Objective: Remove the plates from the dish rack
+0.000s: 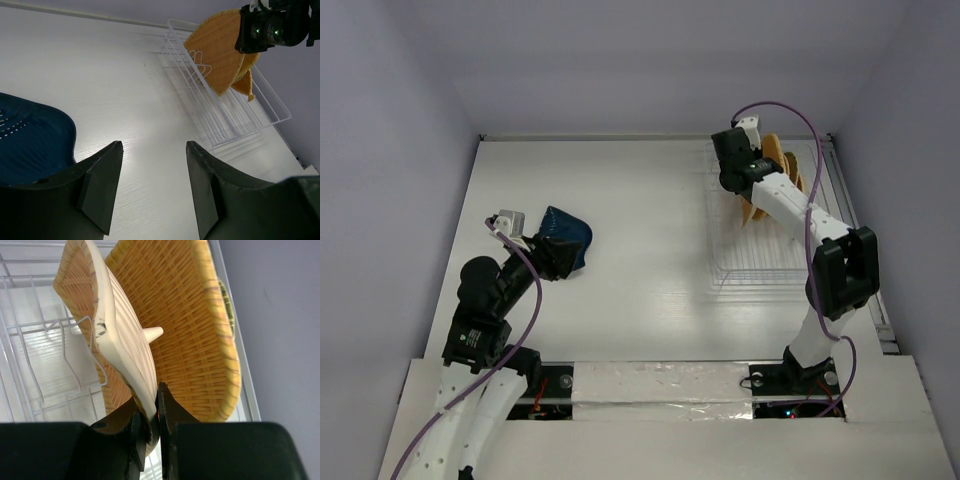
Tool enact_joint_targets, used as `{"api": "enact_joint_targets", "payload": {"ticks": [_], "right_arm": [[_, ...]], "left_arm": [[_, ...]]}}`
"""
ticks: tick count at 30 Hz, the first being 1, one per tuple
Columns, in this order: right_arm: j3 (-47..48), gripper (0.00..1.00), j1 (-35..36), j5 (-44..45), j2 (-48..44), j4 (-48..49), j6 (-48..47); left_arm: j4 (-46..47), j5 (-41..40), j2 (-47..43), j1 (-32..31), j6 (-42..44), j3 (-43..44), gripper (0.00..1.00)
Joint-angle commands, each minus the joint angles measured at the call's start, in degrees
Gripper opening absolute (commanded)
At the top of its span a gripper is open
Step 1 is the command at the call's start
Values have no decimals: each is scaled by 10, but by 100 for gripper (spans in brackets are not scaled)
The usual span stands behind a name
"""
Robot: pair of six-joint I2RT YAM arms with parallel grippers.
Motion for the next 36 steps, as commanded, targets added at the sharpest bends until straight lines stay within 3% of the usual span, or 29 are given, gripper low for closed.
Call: {"api": "enact_joint_targets", "payload": {"ticks": [1,11,18,21,25,31,36], "right_arm": [[48,0,9,45,-43,10,-12],[91,0,20,51,-127,-17,-12],[87,0,92,38,-204,-4,-9],[58,0,141,-64,-213,41,31],[-15,0,155,-241,-206,157,106],[-89,0,155,-351,-182,252,194],[-146,0,160,-384,-147,330,266]], "left_arm": [[28,9,-4,2,-3,2,50],[30,11,-4,2,-4,2,50],[32,15,0,2,-3,2,50],[34,20,0,12,-5,1,50],[34,18,0,13,-4,1,50],[36,23,3,18,-5,0,50],[36,25,2,18,-5,-1,50]]}}
